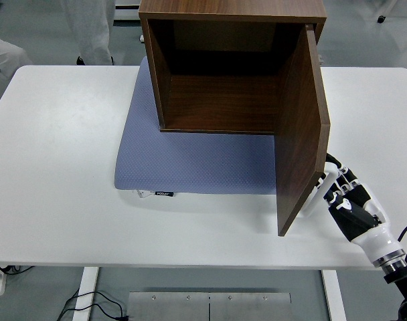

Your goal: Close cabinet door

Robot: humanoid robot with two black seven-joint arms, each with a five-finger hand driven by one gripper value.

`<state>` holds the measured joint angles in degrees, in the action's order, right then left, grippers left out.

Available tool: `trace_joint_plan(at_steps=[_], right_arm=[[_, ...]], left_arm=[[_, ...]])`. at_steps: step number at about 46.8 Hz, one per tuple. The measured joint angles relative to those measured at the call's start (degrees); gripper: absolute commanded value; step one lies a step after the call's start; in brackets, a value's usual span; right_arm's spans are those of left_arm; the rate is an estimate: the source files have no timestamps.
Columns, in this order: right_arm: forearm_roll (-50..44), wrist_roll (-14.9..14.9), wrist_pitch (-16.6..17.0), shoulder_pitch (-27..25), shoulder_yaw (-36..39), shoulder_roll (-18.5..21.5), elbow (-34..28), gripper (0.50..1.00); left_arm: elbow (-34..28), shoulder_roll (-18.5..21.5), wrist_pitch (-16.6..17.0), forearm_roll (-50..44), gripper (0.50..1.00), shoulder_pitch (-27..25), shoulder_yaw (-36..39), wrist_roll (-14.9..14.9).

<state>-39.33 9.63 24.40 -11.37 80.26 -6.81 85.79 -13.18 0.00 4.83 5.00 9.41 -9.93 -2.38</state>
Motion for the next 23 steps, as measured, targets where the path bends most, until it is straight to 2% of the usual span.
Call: trace_joint_plan(at_steps=[23], right_arm=[[-0.8, -1.8, 0.2, 3.5, -4.9, 5.3, -1.8, 1.000]], left_arm=[[0.0, 0.0, 0.0, 0.0, 1.000, 0.0, 0.0, 0.0]])
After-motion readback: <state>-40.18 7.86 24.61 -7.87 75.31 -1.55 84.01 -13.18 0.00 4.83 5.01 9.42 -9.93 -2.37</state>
